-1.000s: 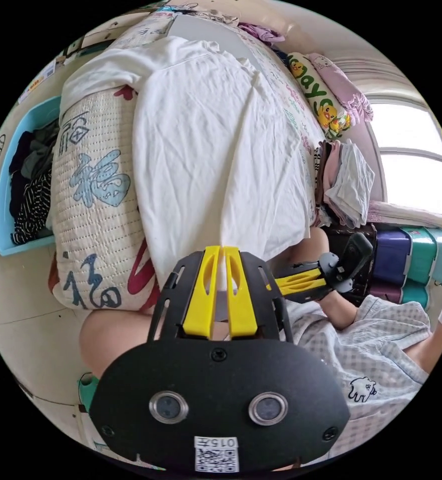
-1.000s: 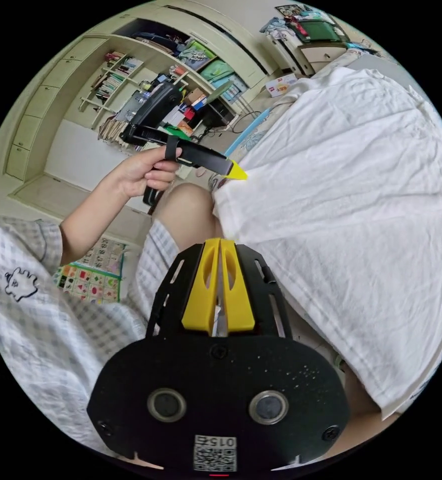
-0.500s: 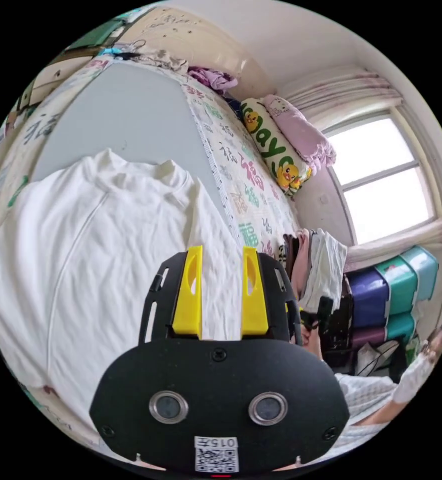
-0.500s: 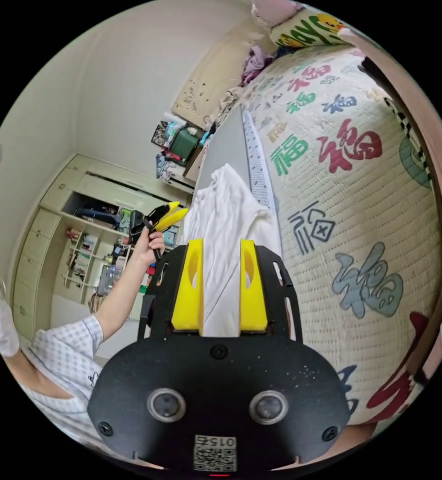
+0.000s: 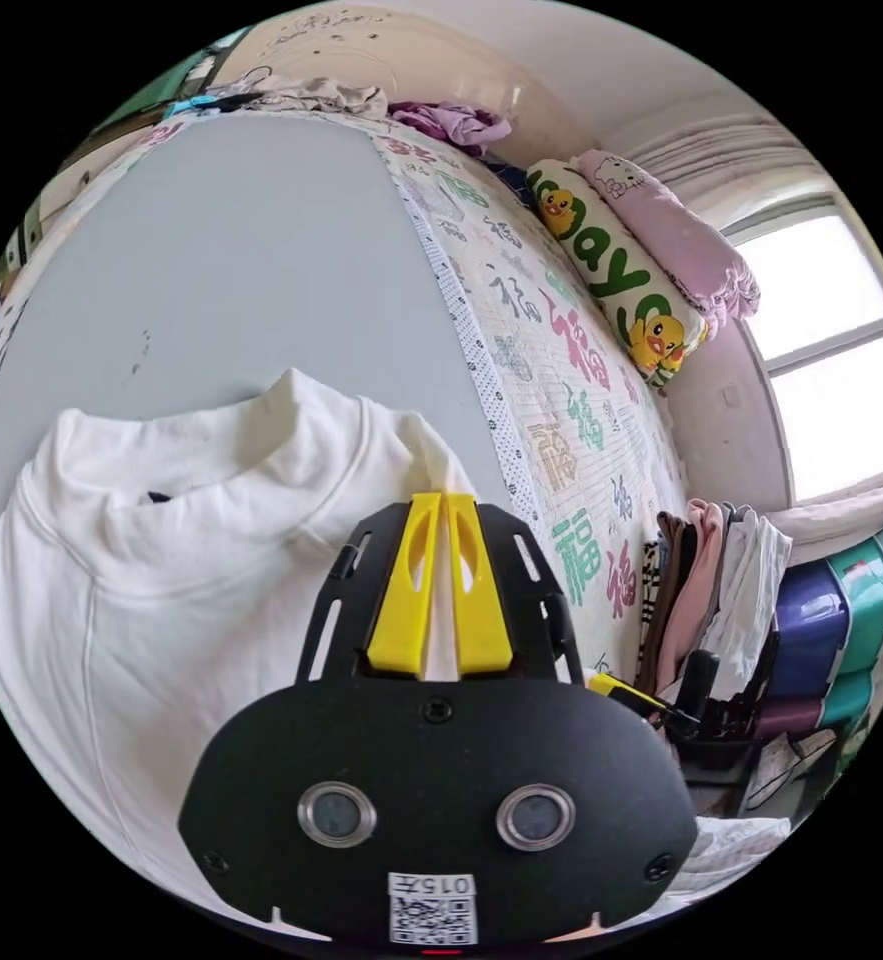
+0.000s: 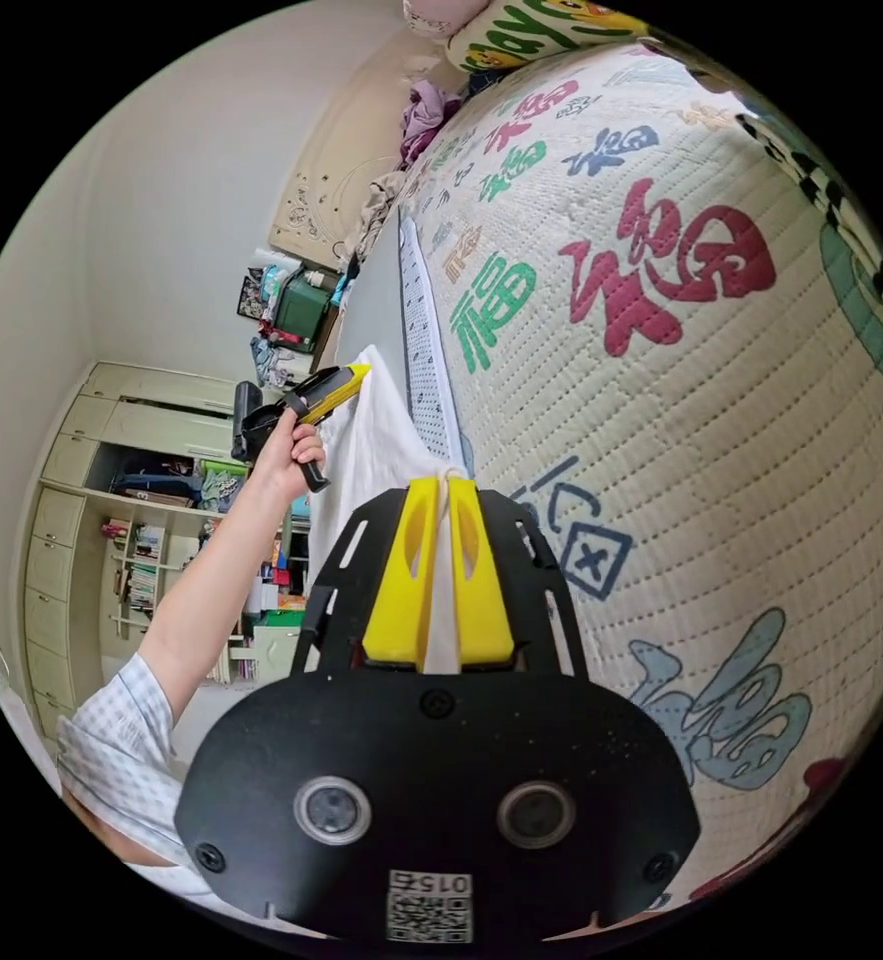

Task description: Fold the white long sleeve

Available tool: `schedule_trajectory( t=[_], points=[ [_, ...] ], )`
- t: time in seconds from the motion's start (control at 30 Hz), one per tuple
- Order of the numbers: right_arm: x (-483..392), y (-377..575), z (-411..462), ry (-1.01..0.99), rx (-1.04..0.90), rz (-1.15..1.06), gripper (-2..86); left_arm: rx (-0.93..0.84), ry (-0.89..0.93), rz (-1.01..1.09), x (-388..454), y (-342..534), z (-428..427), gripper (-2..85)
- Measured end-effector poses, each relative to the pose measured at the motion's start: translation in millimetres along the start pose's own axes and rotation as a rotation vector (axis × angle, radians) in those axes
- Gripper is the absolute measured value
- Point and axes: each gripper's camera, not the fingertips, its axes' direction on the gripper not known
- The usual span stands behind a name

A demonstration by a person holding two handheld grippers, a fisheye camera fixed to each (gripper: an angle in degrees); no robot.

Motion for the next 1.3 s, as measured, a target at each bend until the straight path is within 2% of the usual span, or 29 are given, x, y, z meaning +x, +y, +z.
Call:
schedule_trajectory(
  t=[0.1,0.2,0.3,0.4,0.47,0.6,0.67,0.77,0.87,0.97,1.1,1.2,1.3],
  points=[
    [-10.2,-8.1,-12.5,0.041,0.029,0.003,0.2,0.021,0.024,-0.006,3.2,1.1,1.7,0.4],
    [-22.4,-15.9,-33.6,0.254,0.116,0.005,-0.3,0.014,0.043,-0.030,-3.1,11.2,0.5,2.1],
    [-35.2,-19.9,-53.2,0.113,0.032,-0.073,-0.3,0.080,0.133,-0.040,-20.4,44.8,-31.2,5.2],
    [-71.4,8.3,-65.6,0.131,-0.031,-0.210,-0.1,0.079,0.224,0.046,-33.7,106.9,-82.2,5.6],
    [-98.7,37.8,-66.1,0.137,-0.079,-0.290,0.1,0.009,0.179,0.116,-42.7,184.2,-126.5,5.7],
    [-176.4,126.3,-38.6,0.080,-0.209,-0.524,0.4,-0.016,0.143,0.113,-68.6,329.3,-186.3,5.9],
    [-210.0,161.0,-12.0,0.049,-0.315,-0.594,1.0,-0.044,0.083,0.012,-90.6,424.5,-207.6,6.2],
    [-260.3,201.2,35.3,0.001,-0.484,-0.672,3.9,-0.024,0.061,-0.095,-110.0,516.9,-221.3,7.2],
    [-309.6,219.6,66.9,-0.008,-0.567,-0.770,5.0,0.028,0.120,-0.163,-125.0,571.6,-223.3,7.5],
    [-348.6,222.2,89.1,0.066,-0.612,-0.854,4.7,0.033,0.151,-0.149,-132.4,595.4,-216.7,7.4],
    [-360.6,221.2,124.1,0.310,-0.714,-0.934,1.8,0.022,0.113,-0.133,-145.0,609.8,-215.8,5.4],
    [-368.9,200.9,113.2,0.266,-0.743,-0.859,1.7,0.032,0.182,-0.163,-167.7,622.2,-226.5,5.5],
    [-378.7,179.4,89.5,0.194,-0.722,-0.804,4.0,0.246,0.327,-0.288,-218.0,641.1,-260.3,7.2]
  ],
)
